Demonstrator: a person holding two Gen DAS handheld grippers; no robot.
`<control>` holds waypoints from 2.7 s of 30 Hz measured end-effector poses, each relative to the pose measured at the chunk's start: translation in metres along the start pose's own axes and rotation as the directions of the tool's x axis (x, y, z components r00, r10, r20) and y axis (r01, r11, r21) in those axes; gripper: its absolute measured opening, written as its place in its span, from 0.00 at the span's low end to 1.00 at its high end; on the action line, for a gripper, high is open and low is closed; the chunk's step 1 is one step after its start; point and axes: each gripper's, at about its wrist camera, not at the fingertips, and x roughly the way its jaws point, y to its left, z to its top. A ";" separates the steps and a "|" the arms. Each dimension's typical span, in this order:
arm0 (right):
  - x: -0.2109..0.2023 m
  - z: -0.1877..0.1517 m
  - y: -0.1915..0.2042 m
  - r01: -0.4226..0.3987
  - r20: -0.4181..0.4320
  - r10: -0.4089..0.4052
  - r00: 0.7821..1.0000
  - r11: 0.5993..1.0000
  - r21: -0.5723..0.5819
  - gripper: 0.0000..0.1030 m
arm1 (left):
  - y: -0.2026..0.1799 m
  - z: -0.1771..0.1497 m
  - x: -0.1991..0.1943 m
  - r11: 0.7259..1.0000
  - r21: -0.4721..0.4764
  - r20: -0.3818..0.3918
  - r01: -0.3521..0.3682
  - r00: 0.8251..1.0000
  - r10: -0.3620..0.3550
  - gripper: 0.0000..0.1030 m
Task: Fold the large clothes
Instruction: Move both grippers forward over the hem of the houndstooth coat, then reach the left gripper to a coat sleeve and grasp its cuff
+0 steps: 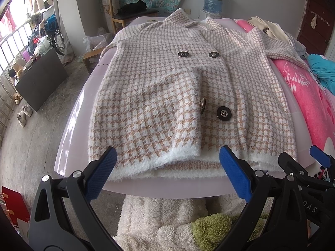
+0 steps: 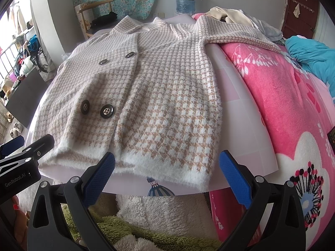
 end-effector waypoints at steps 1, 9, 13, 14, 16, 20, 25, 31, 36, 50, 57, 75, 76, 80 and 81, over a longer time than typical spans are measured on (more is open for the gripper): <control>0.000 0.000 0.000 0.001 0.001 -0.001 1.000 1.000 -0.001 0.94 | 0.001 0.000 0.000 1.000 -0.001 0.001 0.000 1.000 0.000 0.92; 0.000 0.002 0.001 0.016 0.002 -0.016 1.000 1.000 -0.003 0.94 | 0.006 0.000 0.000 1.000 -0.009 0.005 -0.008 1.000 0.008 0.92; 0.002 0.005 0.001 0.028 0.005 -0.028 1.000 1.000 -0.012 0.94 | 0.006 0.003 0.002 1.000 -0.016 0.001 -0.009 1.000 0.009 0.92; 0.002 0.006 0.001 0.032 0.006 -0.032 0.999 0.999 -0.014 0.94 | 0.006 0.004 0.003 1.000 -0.017 0.000 -0.010 1.000 0.010 0.92; 0.004 0.007 0.001 0.031 0.006 -0.031 1.000 0.999 -0.013 0.94 | 0.005 0.005 0.005 1.000 -0.016 -0.004 -0.013 1.000 0.013 0.92; 0.008 0.011 0.002 0.045 0.005 -0.045 0.999 0.999 -0.023 0.94 | 0.004 0.007 0.010 1.000 -0.014 -0.009 -0.018 1.000 0.018 0.92; 0.016 0.017 0.003 0.061 0.001 -0.061 0.998 0.997 -0.039 0.94 | 0.004 0.012 0.018 1.000 -0.011 -0.014 -0.020 1.000 0.020 0.92; 0.028 0.029 0.006 0.079 -0.002 -0.079 0.997 0.995 -0.065 0.94 | 0.007 0.021 0.032 1.000 -0.013 -0.018 -0.015 1.000 0.015 0.92; 0.040 0.045 0.009 0.081 0.006 -0.081 0.997 0.994 -0.080 0.94 | 0.011 0.034 0.045 1.000 -0.015 -0.013 -0.009 1.000 0.009 0.92; 0.062 0.126 0.048 0.031 0.158 0.001 0.987 0.979 -0.203 0.94 | 0.033 0.096 0.067 0.999 -0.033 0.099 0.039 0.994 -0.036 0.92; 0.084 0.168 0.070 -0.067 0.167 0.112 0.980 0.965 -0.254 0.94 | 0.061 0.121 0.087 0.981 -0.092 0.144 0.171 0.977 -0.157 0.92; 0.143 0.213 0.115 -0.305 -0.001 0.315 0.949 0.916 -0.263 0.94 | 0.131 0.189 0.112 0.948 -0.223 0.169 0.229 0.967 -0.193 0.92; 0.144 0.213 0.116 -0.311 -0.006 0.320 0.947 0.913 -0.265 0.94 | 0.143 0.193 0.113 0.942 -0.252 0.173 0.221 0.968 -0.181 0.92; 0.151 0.211 0.125 -0.327 -0.034 0.331 0.943 0.901 -0.285 0.94 | 0.202 0.205 0.126 0.881 -0.413 0.156 0.231 0.971 -0.182 0.92; 0.154 0.211 0.127 -0.329 -0.043 0.331 0.943 0.898 -0.291 0.94 | 0.220 0.207 0.134 0.845 -0.469 0.146 0.258 0.966 -0.214 0.92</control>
